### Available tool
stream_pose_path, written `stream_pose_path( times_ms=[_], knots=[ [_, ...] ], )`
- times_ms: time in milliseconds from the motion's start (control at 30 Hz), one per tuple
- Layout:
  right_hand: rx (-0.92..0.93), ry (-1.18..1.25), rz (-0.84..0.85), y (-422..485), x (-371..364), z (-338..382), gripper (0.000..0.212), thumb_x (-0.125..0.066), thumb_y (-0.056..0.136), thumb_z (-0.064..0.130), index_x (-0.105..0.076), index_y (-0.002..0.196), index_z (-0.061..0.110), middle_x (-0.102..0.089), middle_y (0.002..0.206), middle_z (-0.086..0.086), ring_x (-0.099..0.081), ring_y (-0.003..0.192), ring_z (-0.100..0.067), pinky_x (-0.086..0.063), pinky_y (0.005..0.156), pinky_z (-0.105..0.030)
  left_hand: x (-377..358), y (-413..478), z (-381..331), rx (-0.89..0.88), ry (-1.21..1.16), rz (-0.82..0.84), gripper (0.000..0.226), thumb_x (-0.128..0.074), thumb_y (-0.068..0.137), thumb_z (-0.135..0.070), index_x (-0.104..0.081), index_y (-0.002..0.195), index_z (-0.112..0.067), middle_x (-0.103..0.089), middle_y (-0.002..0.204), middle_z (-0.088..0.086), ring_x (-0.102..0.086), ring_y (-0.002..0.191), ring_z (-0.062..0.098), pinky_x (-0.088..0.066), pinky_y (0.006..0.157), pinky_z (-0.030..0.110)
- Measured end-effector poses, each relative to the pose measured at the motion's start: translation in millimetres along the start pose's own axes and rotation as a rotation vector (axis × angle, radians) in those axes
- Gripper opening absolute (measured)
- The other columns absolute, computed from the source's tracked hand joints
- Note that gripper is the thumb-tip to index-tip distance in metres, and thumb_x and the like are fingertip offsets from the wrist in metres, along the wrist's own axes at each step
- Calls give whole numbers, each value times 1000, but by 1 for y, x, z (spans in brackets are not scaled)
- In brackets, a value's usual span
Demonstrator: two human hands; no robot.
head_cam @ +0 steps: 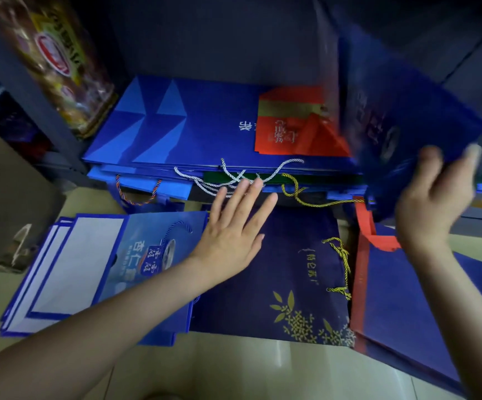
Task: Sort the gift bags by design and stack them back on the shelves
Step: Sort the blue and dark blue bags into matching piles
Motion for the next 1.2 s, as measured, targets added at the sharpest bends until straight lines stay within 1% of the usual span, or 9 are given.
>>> stream_pose_path(
  times_ms=[100,200,400,533,700,867,967,1100,1200],
  knots=[
    [-208,544,-62,-1,-7,-2,21,-36,102,21,-50,117,16,-60,117,-2,-55,109,-12,-42,101,-33,23,2,1,-36,58,-115,99,-65,81,-38,2,153,-22,7,159,11,5,147,26,-3,117,49],
    [-555,974,194,-33,-56,-6,47,-42,100,28,-42,136,-3,-49,139,-18,-46,129,-30,-34,111,-48,41,-5,3,-106,189,-107,105,-67,74,-41,1,153,-24,14,159,9,6,147,27,-3,116,50],
    [-918,1023,708,-146,-129,23,50,-46,97,29,-42,137,-1,-51,136,-23,-50,125,-38,-40,105,-53,43,-75,15,-237,221,351,141,-84,44,-45,5,152,-25,6,158,11,13,145,27,10,116,49],
    [-1031,988,1014,-204,-161,42,36,-45,95,24,-52,128,10,-62,127,-11,-61,112,-24,-51,96,-40,28,-143,24,-337,207,615,136,-79,52,-58,6,152,-23,14,158,11,12,145,31,7,114,50],
    [-917,614,1397,-260,-193,38,25,-48,99,12,-49,122,21,-68,112,2,-67,92,-13,-57,74,-34,16,-193,42,-331,147,756,119,-74,63,-48,-1,153,-19,-10,157,15,-16,144,34,-9,114,50],
    [-872,453,1324,-271,-203,29,35,-54,96,10,-37,127,15,-59,117,-2,-64,86,-11,-55,61,-26,6,-202,64,-218,80,839,121,-73,62,-61,-7,153,-18,-16,157,16,-6,144,32,-11,115,48],
    [-753,347,1236,-265,-206,25,48,-59,94,16,-34,135,13,-58,125,-3,-60,100,-13,-54,79,-31,-7,-206,74,-206,23,925,120,-63,65,-73,-3,154,-18,-4,159,14,-5,145,29,-16,115,49],
    [-486,114,1293,-259,-208,21,73,-56,95,28,-13,152,15,-42,139,-10,-33,131,-25,-28,109,-36,-7,-198,79,-82,-244,1014,106,-42,73,-82,0,152,-25,16,158,-2,17,143,14,10,118,40],
    [-404,25,1448,-274,-208,25,75,-41,100,38,8,153,17,-27,147,-6,-20,133,-22,-18,107,-32,12,-162,84,141,-493,751,58,-38,86,-71,-39,123,-25,-38,136,0,-33,127,16,-29,105,32]
  ],
)
Point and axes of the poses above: each hand's wrist, its own y-axis towards the middle knuckle, its own x-axis out of the back of the hand, z = x × y, the point moved 7 cm from there along y, towards the middle knuckle
